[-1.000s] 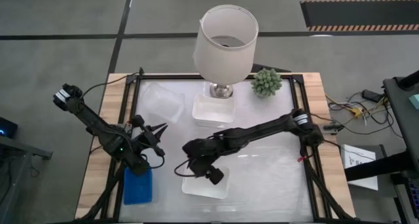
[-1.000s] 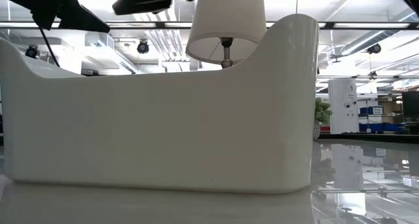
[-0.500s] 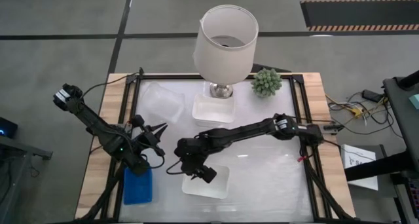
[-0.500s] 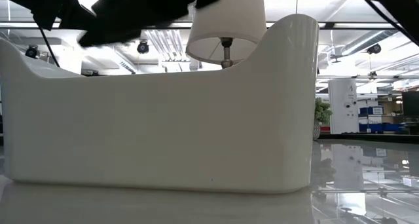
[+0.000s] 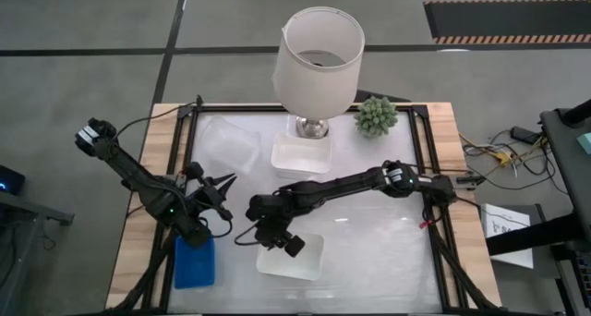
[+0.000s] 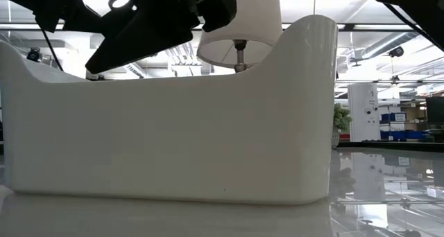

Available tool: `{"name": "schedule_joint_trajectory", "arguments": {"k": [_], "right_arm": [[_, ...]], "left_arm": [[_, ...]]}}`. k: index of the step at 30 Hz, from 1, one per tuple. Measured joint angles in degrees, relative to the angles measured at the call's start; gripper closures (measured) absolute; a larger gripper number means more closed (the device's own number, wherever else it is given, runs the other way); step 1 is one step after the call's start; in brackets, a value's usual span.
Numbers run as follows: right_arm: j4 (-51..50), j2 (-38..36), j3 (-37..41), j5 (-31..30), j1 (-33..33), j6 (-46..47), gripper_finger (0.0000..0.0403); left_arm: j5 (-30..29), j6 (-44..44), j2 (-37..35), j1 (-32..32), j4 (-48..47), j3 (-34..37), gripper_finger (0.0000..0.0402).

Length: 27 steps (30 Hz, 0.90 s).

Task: Stack baskets by color
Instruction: Stack the white bin into the upper middle white bin

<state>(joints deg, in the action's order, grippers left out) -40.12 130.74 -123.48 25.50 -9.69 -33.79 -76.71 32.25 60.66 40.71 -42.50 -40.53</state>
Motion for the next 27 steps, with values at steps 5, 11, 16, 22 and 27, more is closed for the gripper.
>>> {"name": "schedule_joint_trajectory", "arguments": {"k": [5,11,16,22,27], "right_arm": [[-0.2,0.0,0.0,0.0,0.0,-1.1,0.0324],[-1.7,0.0,0.0,-1.8,0.3,-1.8,0.039],[-5.5,-0.4,-0.2,-12.9,0.6,1.0,0.0394],[-15.3,-0.8,-2.1,-23.5,1.4,5.7,0.0394],[-22.7,-0.9,-3.8,-27.7,1.7,9.4,0.0394]], "left_arm": [[0.0,0.0,0.0,0.0,0.0,0.0,0.038],[-0.1,0.0,0.0,0.0,0.0,0.0,0.038],[-0.1,0.0,0.0,0.0,0.0,0.0,0.038],[-0.1,0.0,0.0,0.0,0.0,0.0,0.038],[-0.1,-0.2,-0.1,0.0,-0.1,0.0,0.038]]}}
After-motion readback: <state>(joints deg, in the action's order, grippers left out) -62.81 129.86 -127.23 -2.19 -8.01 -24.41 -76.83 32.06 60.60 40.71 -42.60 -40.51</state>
